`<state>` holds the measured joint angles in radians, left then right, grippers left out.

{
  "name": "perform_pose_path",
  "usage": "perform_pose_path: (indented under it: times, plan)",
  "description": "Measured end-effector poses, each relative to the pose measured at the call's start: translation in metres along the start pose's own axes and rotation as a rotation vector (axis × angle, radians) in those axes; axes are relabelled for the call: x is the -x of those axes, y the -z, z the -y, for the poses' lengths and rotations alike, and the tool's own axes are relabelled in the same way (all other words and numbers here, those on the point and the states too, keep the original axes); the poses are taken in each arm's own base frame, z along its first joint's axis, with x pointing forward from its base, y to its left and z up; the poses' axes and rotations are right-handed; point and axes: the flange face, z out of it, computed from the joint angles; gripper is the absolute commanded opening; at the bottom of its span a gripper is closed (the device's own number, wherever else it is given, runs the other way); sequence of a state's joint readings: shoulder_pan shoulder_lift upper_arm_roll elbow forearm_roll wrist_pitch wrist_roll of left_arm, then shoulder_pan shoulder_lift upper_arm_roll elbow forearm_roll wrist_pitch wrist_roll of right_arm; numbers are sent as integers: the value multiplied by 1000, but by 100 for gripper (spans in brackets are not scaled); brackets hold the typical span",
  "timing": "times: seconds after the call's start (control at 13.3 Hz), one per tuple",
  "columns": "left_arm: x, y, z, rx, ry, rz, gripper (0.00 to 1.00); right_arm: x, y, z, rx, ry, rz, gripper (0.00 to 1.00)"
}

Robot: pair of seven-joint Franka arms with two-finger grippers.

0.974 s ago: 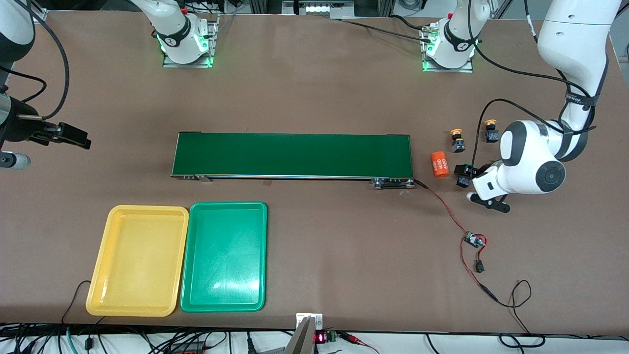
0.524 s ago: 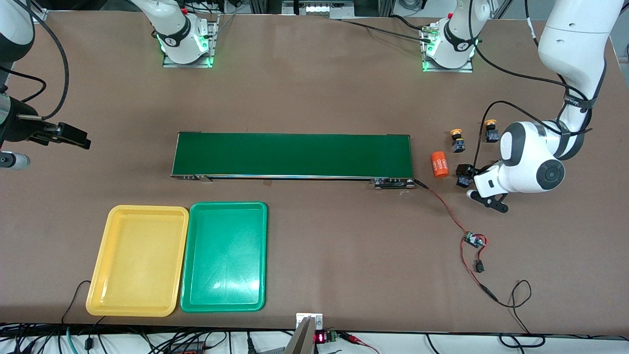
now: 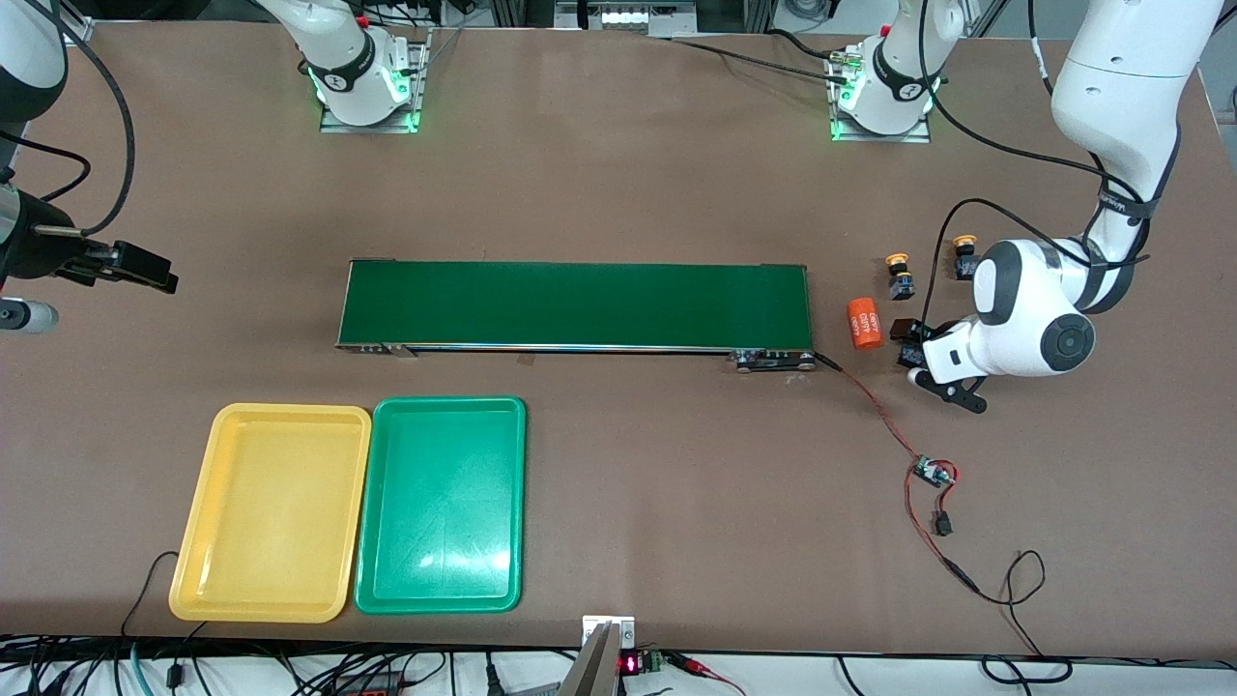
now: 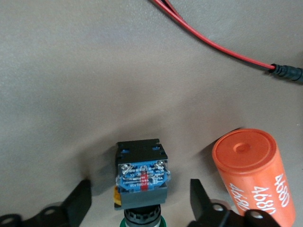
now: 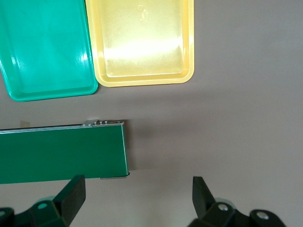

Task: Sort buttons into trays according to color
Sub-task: 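Carry the button to the belt end and release it with the left gripper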

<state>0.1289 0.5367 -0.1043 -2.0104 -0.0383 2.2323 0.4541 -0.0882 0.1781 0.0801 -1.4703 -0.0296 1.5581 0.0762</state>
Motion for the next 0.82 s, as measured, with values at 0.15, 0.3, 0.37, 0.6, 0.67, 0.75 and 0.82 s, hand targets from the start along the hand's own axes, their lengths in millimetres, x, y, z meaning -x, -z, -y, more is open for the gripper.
perform_pose_path:
  times: [0.15, 0.3, 0.37, 0.6, 0.67, 0.75, 0.82]
  plan:
    - [0, 5, 5, -5, 5, -14, 7, 0, 0, 0, 0, 0, 0, 100]
    - [0, 20, 16, -17, -10, -49, 0, 0, 0, 0, 0, 0, 0, 100]
    - [-1, 34, 23, -30, -26, -76, 0, 0, 0, 0, 0, 0, 0, 100]
    - [-4, 88, 14, -68, -48, -146, 0, 0, 0, 0, 0, -1, 0, 100]
    - [-5, 103, -3, -66, -35, -150, 0, 0, 0, -1, 0, -1, 0, 100]
    - [-7, 117, -25, -60, -7, -149, 0, 0, 0, -1, 0, -1, 0, 100]
    - [-10, 127, -50, -56, 20, -148, 0, 0, 0, -1, 0, -1, 0, 100]
